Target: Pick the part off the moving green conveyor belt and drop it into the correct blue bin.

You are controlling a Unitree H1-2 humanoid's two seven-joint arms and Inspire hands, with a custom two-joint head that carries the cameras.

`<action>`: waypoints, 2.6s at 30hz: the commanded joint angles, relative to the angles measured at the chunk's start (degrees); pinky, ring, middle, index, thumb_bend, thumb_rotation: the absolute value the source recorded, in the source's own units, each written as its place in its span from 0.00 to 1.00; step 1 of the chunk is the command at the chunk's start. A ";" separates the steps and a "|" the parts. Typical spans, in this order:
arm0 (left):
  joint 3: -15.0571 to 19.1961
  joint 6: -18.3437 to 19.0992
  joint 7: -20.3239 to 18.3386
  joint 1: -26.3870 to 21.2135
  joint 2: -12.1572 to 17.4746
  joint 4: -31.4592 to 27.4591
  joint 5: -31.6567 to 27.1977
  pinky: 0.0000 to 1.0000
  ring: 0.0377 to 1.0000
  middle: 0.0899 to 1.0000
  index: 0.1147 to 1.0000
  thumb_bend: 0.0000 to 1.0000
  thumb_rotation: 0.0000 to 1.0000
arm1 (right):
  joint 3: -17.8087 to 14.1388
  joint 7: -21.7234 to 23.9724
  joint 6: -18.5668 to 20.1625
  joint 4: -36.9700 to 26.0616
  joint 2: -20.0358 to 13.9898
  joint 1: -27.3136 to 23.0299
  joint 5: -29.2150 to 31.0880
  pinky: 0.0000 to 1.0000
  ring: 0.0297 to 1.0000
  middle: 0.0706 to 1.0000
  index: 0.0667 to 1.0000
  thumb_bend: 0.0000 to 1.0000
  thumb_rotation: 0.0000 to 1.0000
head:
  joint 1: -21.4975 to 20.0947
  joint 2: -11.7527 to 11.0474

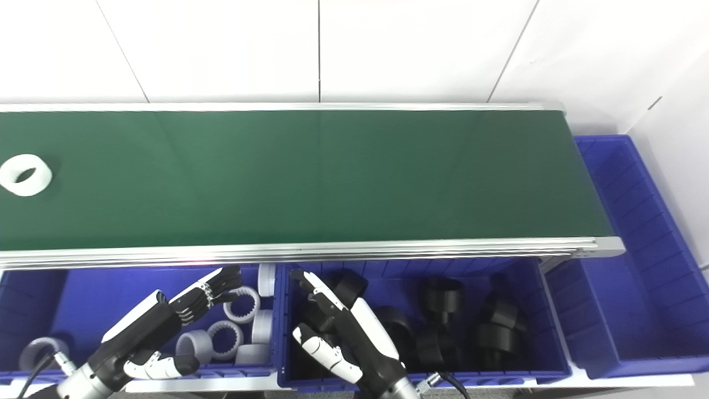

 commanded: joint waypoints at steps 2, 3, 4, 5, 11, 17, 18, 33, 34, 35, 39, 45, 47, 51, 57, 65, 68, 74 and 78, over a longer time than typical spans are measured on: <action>0.01 -1.23 0.65 0.10 0.37 -1.60 0.45 0.91 0.95 0.98 0.96 0.50 0.63 | 0.04 -0.48 -3.36 -2.14 -0.03 0.55 0.47 0.88 0.93 0.97 0.95 0.44 1.00 | 0.27 0.08; -0.01 -1.20 0.65 0.07 0.31 -1.56 0.36 0.91 0.95 0.98 0.96 0.50 0.63 | 0.03 -0.44 -3.29 -2.18 -0.06 0.55 0.49 0.87 0.93 0.97 0.95 0.44 1.00 | 0.27 0.08; -0.02 -1.24 0.66 0.04 0.27 -1.52 0.32 0.91 0.95 0.98 0.96 0.51 0.63 | 0.04 -0.40 -3.22 -2.22 -0.08 0.55 0.51 0.88 0.93 0.97 0.95 0.44 1.00 | 0.27 0.08; -0.03 -1.25 0.67 0.00 0.26 -1.53 0.30 0.91 0.95 0.98 0.96 0.51 0.63 | 0.05 -0.34 -3.13 -2.26 -0.10 0.52 0.57 0.88 0.93 0.97 0.95 0.44 1.00 | 0.06 0.16; -0.10 -1.34 0.54 -0.17 0.24 -1.27 -0.08 0.91 0.95 0.98 0.96 0.50 0.62 | 0.05 -0.12 -2.98 -2.23 -0.08 0.23 1.16 0.88 0.94 0.97 0.95 0.44 0.99 | 0.06 0.15; -0.23 -0.71 0.51 -0.33 0.28 -1.50 -0.38 0.91 0.96 0.98 0.96 0.50 0.61 | -0.01 -0.18 -2.69 -2.49 -0.10 0.06 0.70 0.88 0.93 0.97 0.95 0.44 1.00 | -0.10 0.27; -0.24 -0.68 0.50 -0.35 0.31 -1.50 -0.36 0.91 0.96 0.98 0.96 0.50 0.61 | 0.00 -0.18 -2.59 -2.56 -0.09 0.06 0.55 0.88 0.93 0.97 0.95 0.44 1.00 | -0.10 0.27; -0.20 -2.97 0.80 -0.57 -0.22 1.07 1.67 0.90 0.95 0.97 0.95 0.51 0.63 | 0.08 -0.60 -4.31 0.04 -0.07 -0.06 0.89 0.88 0.94 0.97 0.95 0.45 1.00 | 3.35 -5.21; -0.24 -3.23 0.85 -0.60 -0.52 1.77 1.96 0.90 0.94 0.97 0.95 0.51 0.63 | 0.03 -0.86 -5.10 0.95 -0.09 -0.06 0.87 0.88 0.94 0.96 0.95 0.45 1.00 | 4.31 -7.22; -0.23 -3.35 0.87 -0.62 -0.86 2.36 2.29 0.89 0.94 0.96 0.94 0.51 0.62 | -0.03 -1.15 -5.90 1.83 -0.10 -0.08 0.78 0.88 0.93 0.96 0.95 0.45 1.00 | 4.76 -8.13; -0.05 -3.53 1.04 -1.24 -2.17 4.67 4.67 0.86 0.92 0.95 0.92 0.52 0.62 | -0.52 -2.57 -9.82 6.10 0.14 -0.64 0.46 0.85 0.93 0.96 0.94 0.44 0.97 | 6.96 -13.24; 0.06 -3.53 1.42 -2.28 -3.20 6.68 6.71 0.85 0.90 0.92 0.89 0.52 0.64 | -1.05 -4.27 -13.44 10.31 0.60 -1.71 -0.21 0.81 0.91 0.94 0.92 0.42 0.93 | 8.18 -17.41; 0.11 -3.53 1.49 -2.54 -3.32 6.95 6.80 0.84 0.89 0.91 0.89 0.52 0.64 | -1.13 -4.45 -13.66 10.79 0.74 -1.99 -0.15 0.81 0.90 0.94 0.91 0.43 0.92 | 8.03 -17.40; -0.02 -3.53 1.76 -2.89 -3.18 6.53 7.46 0.84 0.88 0.91 0.88 0.52 0.65 | -1.13 -4.38 -13.70 10.92 0.72 -2.45 0.10 0.80 0.89 0.93 0.91 0.43 0.92 | 8.06 -16.87; 0.48 -3.53 2.40 -3.68 -2.97 3.32 8.14 0.83 0.87 0.90 0.87 0.51 0.65 | -1.17 -4.08 -13.42 10.40 0.49 -2.90 0.21 0.79 0.90 0.93 0.90 0.44 0.93 | 8.26 -15.46; 3.58 -1.60 4.72 -16.19 0.00 -7.02 15.07 0.80 0.89 0.92 0.89 0.50 0.58 | -1.38 -3.06 -13.54 10.73 -0.09 -4.32 1.03 0.81 0.91 0.94 0.91 0.44 0.93 | 9.54 -14.94; 4.91 0.31 5.03 -23.17 1.46 -10.13 17.95 0.85 0.90 0.93 0.91 0.50 0.60 | -1.20 -3.12 -13.73 11.06 0.02 -4.80 0.82 0.82 0.92 0.94 0.91 0.44 0.94 | 9.54 -14.85; 6.21 3.50 6.12 -33.27 2.32 -12.90 26.18 0.91 0.92 0.94 0.93 0.49 0.56 | -1.18 -3.15 -13.33 10.75 0.33 -5.14 0.59 0.81 0.91 0.94 0.90 0.43 0.91 | 9.13 -14.51; 6.16 7.18 6.38 -39.64 2.14 -13.18 33.59 0.90 0.90 0.91 0.90 0.53 0.23 | -1.23 -2.96 -12.69 10.12 0.50 -5.08 0.56 0.80 0.90 0.94 0.90 0.43 0.89 | 8.95 -14.17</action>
